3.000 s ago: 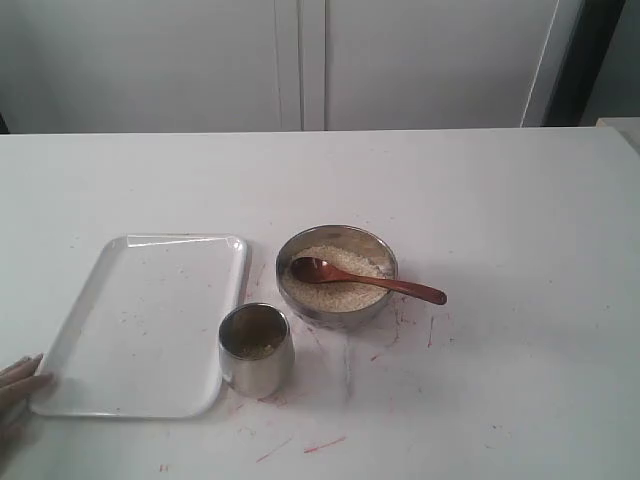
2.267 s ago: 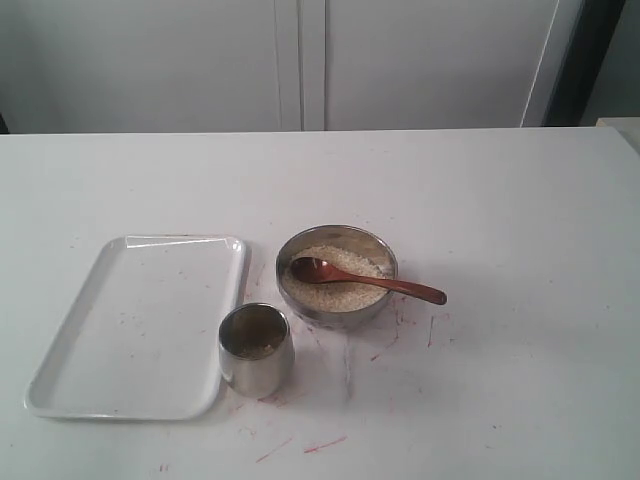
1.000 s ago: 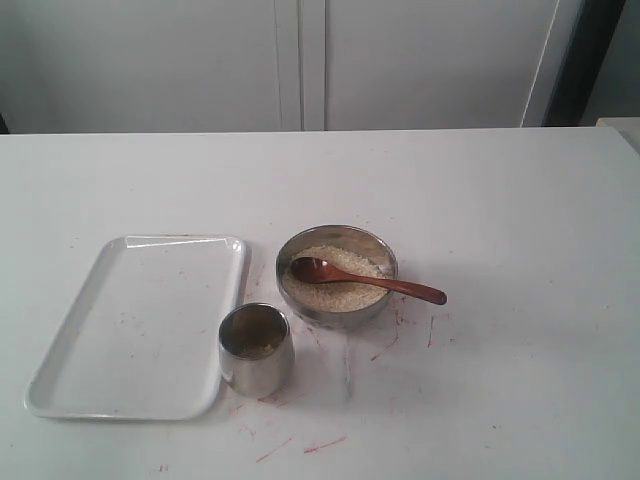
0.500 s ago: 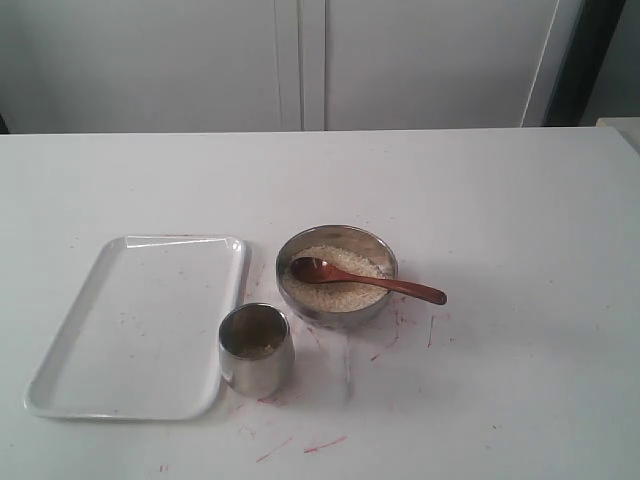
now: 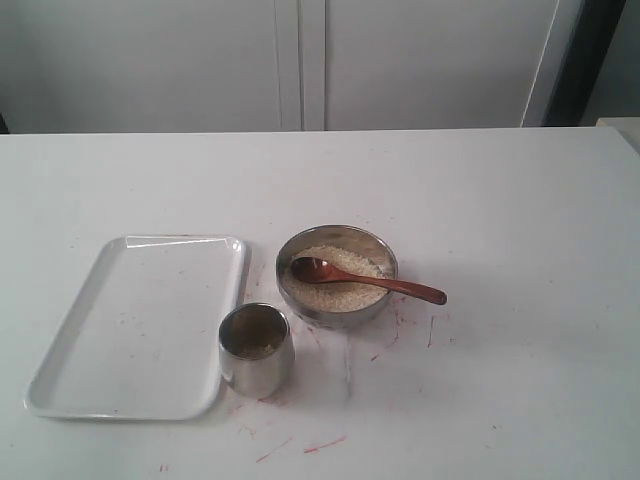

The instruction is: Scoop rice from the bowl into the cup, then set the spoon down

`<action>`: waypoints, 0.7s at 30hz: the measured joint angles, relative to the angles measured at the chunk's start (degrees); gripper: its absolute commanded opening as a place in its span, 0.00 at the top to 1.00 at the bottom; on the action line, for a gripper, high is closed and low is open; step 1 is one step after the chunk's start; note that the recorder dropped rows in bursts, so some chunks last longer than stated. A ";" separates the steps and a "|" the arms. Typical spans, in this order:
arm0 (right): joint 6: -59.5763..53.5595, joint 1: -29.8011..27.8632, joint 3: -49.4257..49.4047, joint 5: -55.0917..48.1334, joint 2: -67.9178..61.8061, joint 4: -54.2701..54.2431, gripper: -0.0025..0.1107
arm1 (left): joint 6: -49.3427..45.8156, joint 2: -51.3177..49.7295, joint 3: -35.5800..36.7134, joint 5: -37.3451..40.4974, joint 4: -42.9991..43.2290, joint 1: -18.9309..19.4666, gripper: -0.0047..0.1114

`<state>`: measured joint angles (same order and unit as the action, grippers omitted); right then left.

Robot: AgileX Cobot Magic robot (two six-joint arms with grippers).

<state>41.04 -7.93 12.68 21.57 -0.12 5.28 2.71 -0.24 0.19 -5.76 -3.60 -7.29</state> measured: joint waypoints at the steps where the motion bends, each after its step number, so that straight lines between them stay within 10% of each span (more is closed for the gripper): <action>1: 0.00 0.00 1.94 -0.38 0.00 1.10 0.98 | 0.00 0.00 0.00 0.00 0.00 0.00 0.84; 21: 3.18 9.72 31.16 -26.05 -18.55 19.91 0.98 | 0.00 0.00 0.00 0.00 0.00 0.00 0.84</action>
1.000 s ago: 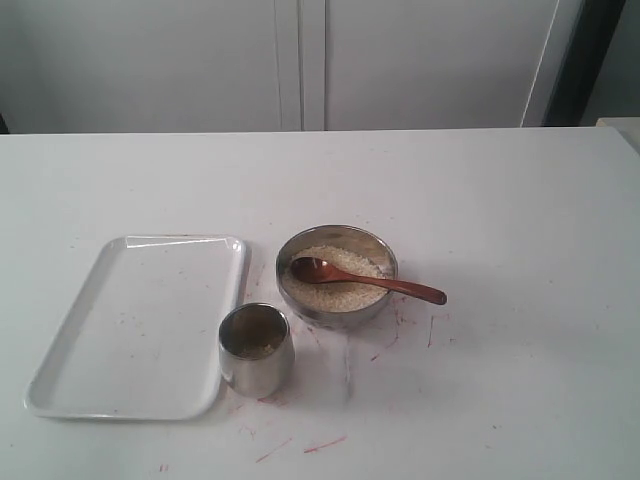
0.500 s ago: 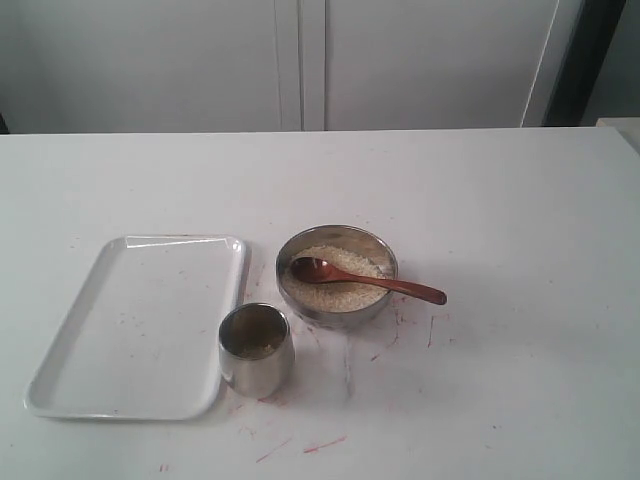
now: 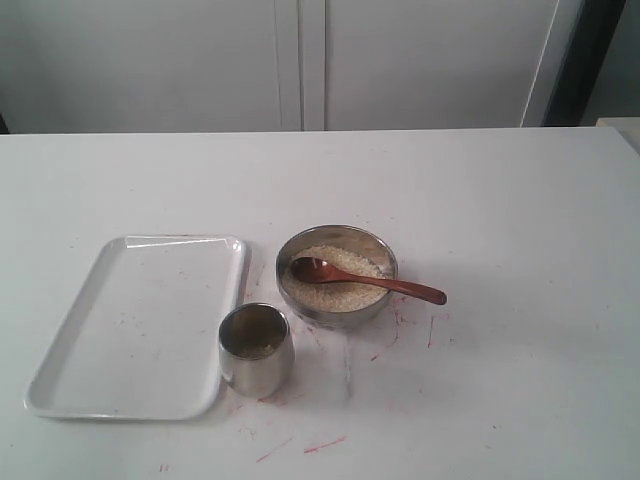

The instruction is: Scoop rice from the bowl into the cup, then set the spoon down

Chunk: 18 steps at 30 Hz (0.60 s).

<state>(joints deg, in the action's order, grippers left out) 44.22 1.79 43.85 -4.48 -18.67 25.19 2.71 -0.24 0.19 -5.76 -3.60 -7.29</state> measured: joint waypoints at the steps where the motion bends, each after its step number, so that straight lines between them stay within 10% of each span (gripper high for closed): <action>1: -1.73 1.16 1.06 -2.38 -1.16 -0.12 0.98 | 0.00 0.00 0.00 0.00 0.00 0.00 0.84; 18: -66.05 8.48 7.50 -37.49 -19.25 -45.92 0.98 | 0.00 0.00 0.00 0.00 0.00 0.00 0.84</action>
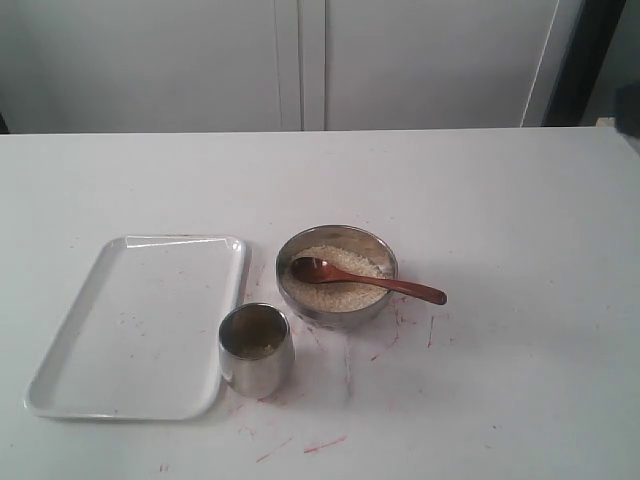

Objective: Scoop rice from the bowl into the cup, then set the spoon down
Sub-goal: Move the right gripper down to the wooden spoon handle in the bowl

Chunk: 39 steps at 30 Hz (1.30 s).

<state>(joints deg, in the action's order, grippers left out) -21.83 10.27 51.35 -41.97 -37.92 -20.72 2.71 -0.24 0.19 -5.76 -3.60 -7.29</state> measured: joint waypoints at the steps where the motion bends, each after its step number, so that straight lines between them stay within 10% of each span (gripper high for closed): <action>1: -0.53 0.00 0.37 -1.64 -1.05 -0.46 0.98 | 0.00 0.00 0.00 0.00 0.00 0.00 0.84; 13: -2.06 0.00 3.87 -20.47 -21.13 -1.15 0.98 | 0.00 0.00 0.00 0.00 0.00 0.00 0.84; 23: -14.58 0.00 3.87 -15.62 -35.54 -3.68 0.97 | 0.00 0.00 0.00 0.00 0.00 0.00 0.84; 31: -14.81 0.00 6.96 -8.74 -41.56 -3.68 0.43 | 0.00 0.00 0.00 0.00 0.00 0.00 0.84; 39: -14.81 0.00 12.43 -8.09 -47.30 -0.57 0.43 | 0.00 0.00 0.00 0.00 0.00 0.00 0.84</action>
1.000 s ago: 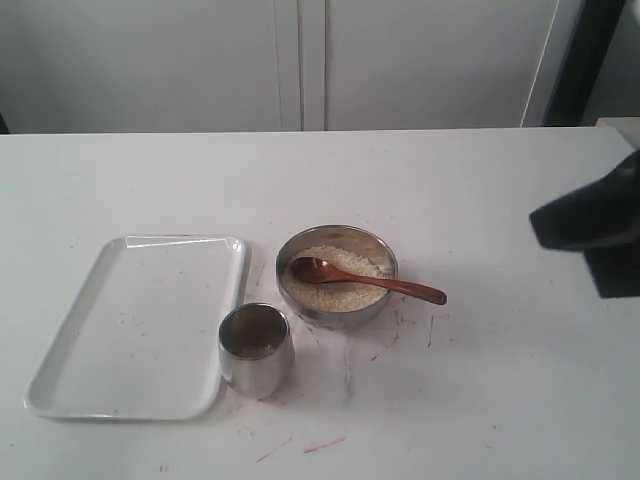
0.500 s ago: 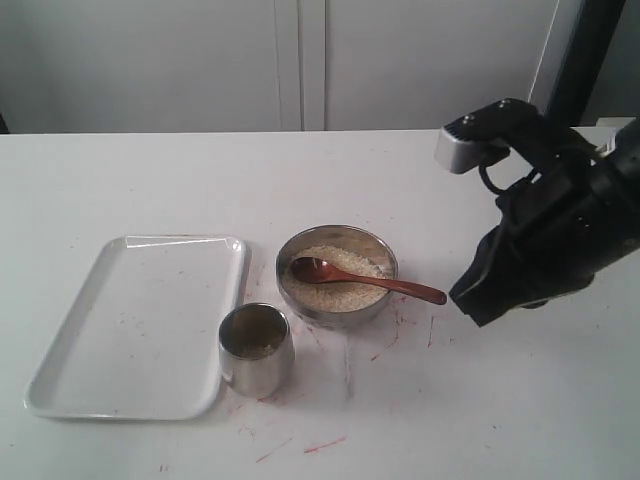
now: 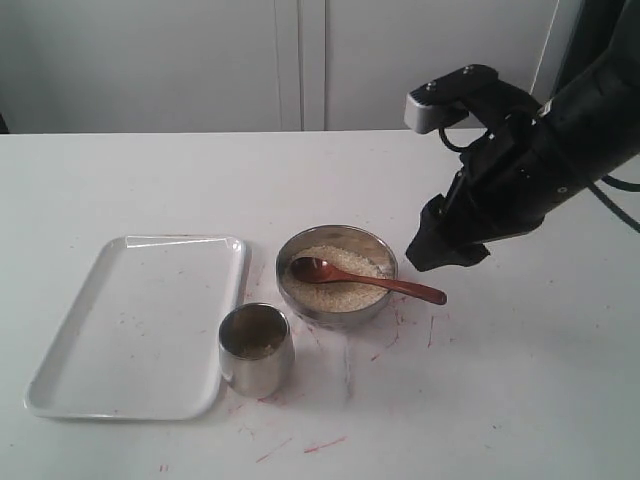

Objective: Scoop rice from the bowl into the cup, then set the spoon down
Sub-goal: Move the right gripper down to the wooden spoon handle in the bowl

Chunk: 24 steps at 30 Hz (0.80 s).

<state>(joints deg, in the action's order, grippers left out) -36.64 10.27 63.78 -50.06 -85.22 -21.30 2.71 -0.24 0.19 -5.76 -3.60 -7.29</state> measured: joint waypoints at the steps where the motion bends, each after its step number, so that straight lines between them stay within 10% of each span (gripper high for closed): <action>1: 0.00 0.00 0.49 0.00 -0.78 0.70 0.43 | 0.00 0.00 0.00 0.00 0.00 0.00 0.84; 24: -0.89 5.11 2.38 1.32 -12.29 13.09 0.44 | 0.00 0.00 0.00 0.00 0.00 0.00 0.84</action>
<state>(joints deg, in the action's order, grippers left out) -37.53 15.38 66.17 -48.74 -97.52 -8.21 2.71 -0.24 0.19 -5.76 -3.60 -7.29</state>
